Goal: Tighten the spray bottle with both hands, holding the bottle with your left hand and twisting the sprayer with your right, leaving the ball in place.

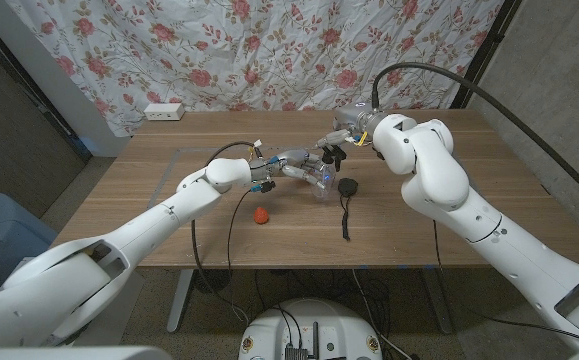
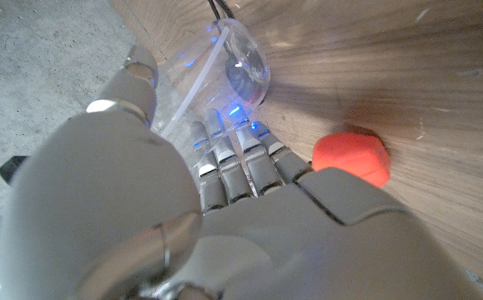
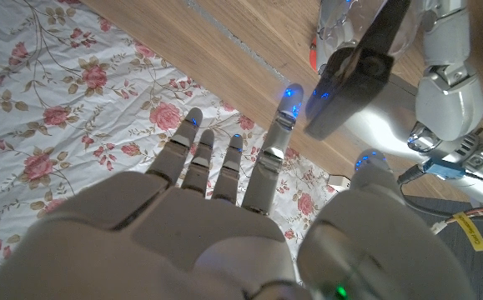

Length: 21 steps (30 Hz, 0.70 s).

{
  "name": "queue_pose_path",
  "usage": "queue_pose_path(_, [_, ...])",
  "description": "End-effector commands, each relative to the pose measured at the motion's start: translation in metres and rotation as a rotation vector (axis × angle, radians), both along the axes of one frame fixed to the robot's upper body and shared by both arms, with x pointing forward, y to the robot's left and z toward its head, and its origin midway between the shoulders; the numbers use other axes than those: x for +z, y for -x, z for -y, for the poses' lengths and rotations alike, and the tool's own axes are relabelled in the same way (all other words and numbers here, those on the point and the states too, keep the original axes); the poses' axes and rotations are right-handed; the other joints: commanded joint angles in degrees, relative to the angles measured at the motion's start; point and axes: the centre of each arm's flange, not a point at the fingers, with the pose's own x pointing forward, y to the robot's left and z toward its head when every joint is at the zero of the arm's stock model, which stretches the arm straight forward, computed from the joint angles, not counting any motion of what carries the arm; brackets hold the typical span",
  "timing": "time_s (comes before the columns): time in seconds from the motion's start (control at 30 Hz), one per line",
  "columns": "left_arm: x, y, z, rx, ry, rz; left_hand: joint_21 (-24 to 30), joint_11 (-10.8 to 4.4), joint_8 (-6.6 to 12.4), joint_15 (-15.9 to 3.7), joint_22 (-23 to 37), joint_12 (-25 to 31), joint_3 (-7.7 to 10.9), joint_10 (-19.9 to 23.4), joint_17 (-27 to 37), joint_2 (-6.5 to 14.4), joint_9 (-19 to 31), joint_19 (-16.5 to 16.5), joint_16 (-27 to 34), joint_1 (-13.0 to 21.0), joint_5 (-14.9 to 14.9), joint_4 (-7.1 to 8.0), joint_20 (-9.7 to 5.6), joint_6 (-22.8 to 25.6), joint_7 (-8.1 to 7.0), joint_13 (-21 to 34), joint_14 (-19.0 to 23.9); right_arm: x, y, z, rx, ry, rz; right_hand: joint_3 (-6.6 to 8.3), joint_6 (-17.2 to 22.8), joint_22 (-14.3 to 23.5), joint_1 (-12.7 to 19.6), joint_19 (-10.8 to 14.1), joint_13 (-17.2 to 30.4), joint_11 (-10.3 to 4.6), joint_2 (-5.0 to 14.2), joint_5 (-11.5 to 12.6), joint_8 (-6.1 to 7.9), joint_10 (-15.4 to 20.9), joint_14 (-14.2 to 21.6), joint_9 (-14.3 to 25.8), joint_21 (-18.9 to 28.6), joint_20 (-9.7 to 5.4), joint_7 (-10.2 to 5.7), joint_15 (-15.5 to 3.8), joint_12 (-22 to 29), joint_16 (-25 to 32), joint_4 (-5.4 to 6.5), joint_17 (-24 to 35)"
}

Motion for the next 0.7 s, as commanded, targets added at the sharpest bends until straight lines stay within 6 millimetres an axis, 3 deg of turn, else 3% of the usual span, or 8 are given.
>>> queue_pose_path(0.03, [0.0, 0.004, -0.005, 0.018, 0.023, 0.012, -0.16, -3.59, 18.93, -6.2, 0.16, 0.09, 1.65, 4.09, 0.2, 9.64, 0.22, 0.47, 0.43, -7.26, 0.2, 1.47, -1.26, 1.74, -1.08, 0.37, -0.38, 0.006, 0.002, -0.002, 0.007, 0.028, -0.011, -0.74, -4.19, 0.2, -2.3, -0.45, 0.27, 0.72, -0.17, 0.38, -2.0, -1.05, -0.31, 0.01, 0.11, 0.63, 1.25, 1.35, 0.13, -0.42, 0.49, 0.06])
queue_pose_path(0.3, [0.0, 0.007, -0.011, 0.039, 0.04, 0.013, -0.19, -3.52, 18.87, -6.09, 0.16, -0.08, 1.49, 3.88, 0.15, 9.47, 0.2, 0.43, 0.35, -8.04, 0.12, 1.85, -1.08, 1.62, -1.14, 0.35, -0.4, 0.01, 0.001, 0.002, 0.04, 0.036, 0.0, -1.85, -13.83, 0.17, -6.0, -1.7, 0.38, 2.91, 0.4, 0.48, -6.7, -2.65, -1.2, 0.22, -0.01, 1.89, 3.59, 3.52, 0.21, -1.4, 1.41, -0.03])
queue_pose_path(0.7, [0.002, 0.013, -0.024, 0.079, 0.069, 0.021, -0.21, -3.2, 18.78, -5.92, 0.17, -0.53, 1.46, 3.6, 0.18, 9.32, 0.11, 0.34, 0.38, -8.28, 0.09, 1.74, -0.86, 1.58, -0.88, -0.03, -0.48, 0.012, 0.0, 0.016, 0.104, -0.058, 0.03, -2.06, -19.51, 0.16, -7.41, -2.18, 0.38, 3.66, 1.44, 0.39, -9.76, -3.17, -1.78, 0.17, 0.06, 1.76, 4.77, 3.38, 0.46, -1.88, 1.68, 0.02])
